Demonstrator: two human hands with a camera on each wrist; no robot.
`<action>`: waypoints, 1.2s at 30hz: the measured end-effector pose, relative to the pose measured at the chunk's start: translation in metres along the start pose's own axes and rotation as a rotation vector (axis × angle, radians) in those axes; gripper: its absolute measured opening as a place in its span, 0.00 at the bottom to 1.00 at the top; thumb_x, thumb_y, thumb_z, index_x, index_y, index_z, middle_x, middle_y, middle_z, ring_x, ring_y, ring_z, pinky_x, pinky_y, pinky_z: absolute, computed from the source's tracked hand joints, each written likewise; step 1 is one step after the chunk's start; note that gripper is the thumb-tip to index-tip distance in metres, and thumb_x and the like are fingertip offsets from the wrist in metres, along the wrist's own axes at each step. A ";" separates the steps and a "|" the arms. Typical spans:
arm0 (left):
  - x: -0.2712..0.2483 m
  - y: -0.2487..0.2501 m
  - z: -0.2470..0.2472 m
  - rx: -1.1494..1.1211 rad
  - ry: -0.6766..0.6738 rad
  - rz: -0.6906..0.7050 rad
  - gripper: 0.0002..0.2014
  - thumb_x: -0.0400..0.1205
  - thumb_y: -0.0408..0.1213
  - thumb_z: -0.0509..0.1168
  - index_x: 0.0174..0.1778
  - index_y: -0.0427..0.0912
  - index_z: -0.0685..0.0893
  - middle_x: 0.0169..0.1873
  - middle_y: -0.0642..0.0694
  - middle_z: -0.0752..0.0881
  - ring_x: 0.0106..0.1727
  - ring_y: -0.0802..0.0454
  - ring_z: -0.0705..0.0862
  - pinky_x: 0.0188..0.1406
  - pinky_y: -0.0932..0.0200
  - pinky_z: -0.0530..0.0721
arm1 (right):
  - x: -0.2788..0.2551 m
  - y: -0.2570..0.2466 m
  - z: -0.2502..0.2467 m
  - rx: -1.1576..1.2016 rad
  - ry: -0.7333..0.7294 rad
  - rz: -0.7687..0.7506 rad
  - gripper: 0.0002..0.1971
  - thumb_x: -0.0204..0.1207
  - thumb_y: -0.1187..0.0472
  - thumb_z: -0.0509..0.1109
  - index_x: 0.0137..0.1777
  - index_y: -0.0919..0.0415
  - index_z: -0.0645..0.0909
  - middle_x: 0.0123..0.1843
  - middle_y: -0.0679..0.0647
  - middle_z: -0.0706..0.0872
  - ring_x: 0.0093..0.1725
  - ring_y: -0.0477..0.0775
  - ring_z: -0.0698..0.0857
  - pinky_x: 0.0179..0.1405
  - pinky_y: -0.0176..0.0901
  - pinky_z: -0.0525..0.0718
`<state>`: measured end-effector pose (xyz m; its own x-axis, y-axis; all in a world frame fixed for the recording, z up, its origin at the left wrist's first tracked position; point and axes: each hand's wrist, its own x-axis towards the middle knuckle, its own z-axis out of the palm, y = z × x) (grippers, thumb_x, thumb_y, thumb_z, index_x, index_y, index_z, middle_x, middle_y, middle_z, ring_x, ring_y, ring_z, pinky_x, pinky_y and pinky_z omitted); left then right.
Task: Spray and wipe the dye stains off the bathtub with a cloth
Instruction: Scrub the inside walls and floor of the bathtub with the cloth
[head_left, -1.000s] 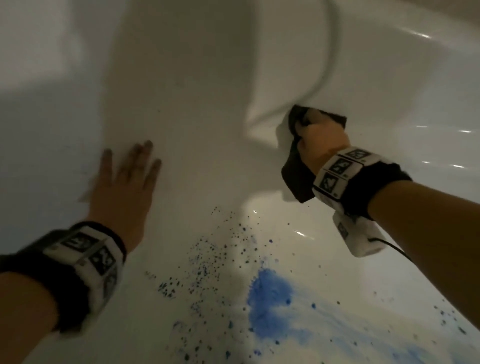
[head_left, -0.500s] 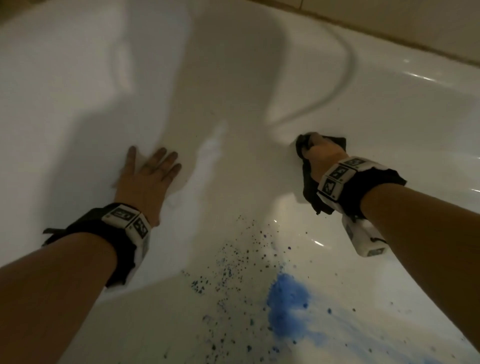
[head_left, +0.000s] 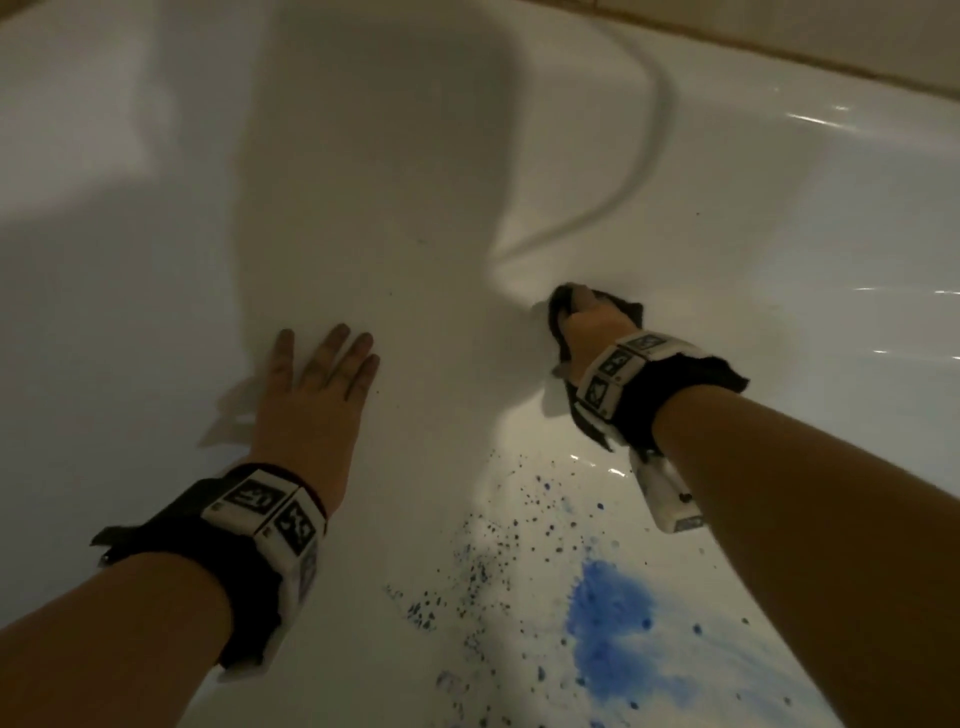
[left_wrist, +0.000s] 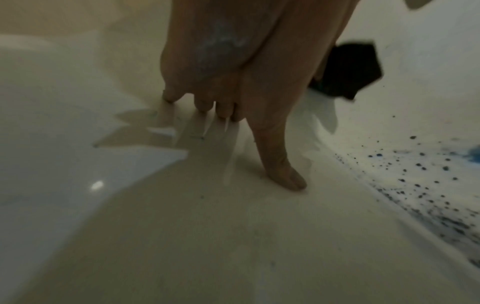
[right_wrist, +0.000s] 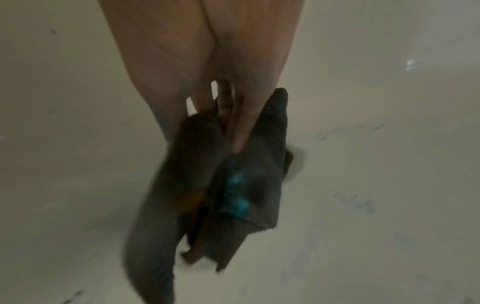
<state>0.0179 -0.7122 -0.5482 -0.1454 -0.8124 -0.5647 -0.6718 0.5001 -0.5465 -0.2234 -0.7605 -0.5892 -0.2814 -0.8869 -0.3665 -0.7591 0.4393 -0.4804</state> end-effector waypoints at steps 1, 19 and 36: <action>0.001 0.000 0.000 -0.002 0.000 0.013 0.49 0.81 0.48 0.61 0.78 0.37 0.27 0.78 0.39 0.26 0.80 0.39 0.30 0.77 0.31 0.36 | -0.001 -0.003 0.012 0.022 -0.006 0.002 0.23 0.82 0.63 0.60 0.76 0.67 0.65 0.79 0.63 0.62 0.76 0.64 0.65 0.73 0.51 0.64; 0.009 -0.009 0.023 -0.124 0.104 -0.007 0.55 0.79 0.51 0.63 0.72 0.31 0.21 0.75 0.37 0.22 0.79 0.42 0.27 0.76 0.41 0.30 | -0.147 -0.056 0.128 0.577 -0.583 -0.040 0.12 0.77 0.67 0.68 0.58 0.57 0.81 0.50 0.49 0.84 0.48 0.44 0.82 0.45 0.22 0.81; 0.011 -0.011 0.025 -0.158 0.137 0.047 0.52 0.81 0.52 0.60 0.74 0.30 0.23 0.75 0.35 0.23 0.79 0.41 0.27 0.75 0.41 0.28 | -0.016 -0.102 0.067 0.166 0.209 -0.155 0.32 0.72 0.72 0.65 0.72 0.43 0.67 0.76 0.53 0.56 0.71 0.60 0.63 0.72 0.55 0.69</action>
<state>0.0424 -0.7191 -0.5638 -0.2696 -0.8278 -0.4920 -0.7660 0.4940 -0.4115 -0.1023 -0.7820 -0.5873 -0.2972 -0.9478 -0.1155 -0.7012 0.2988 -0.6474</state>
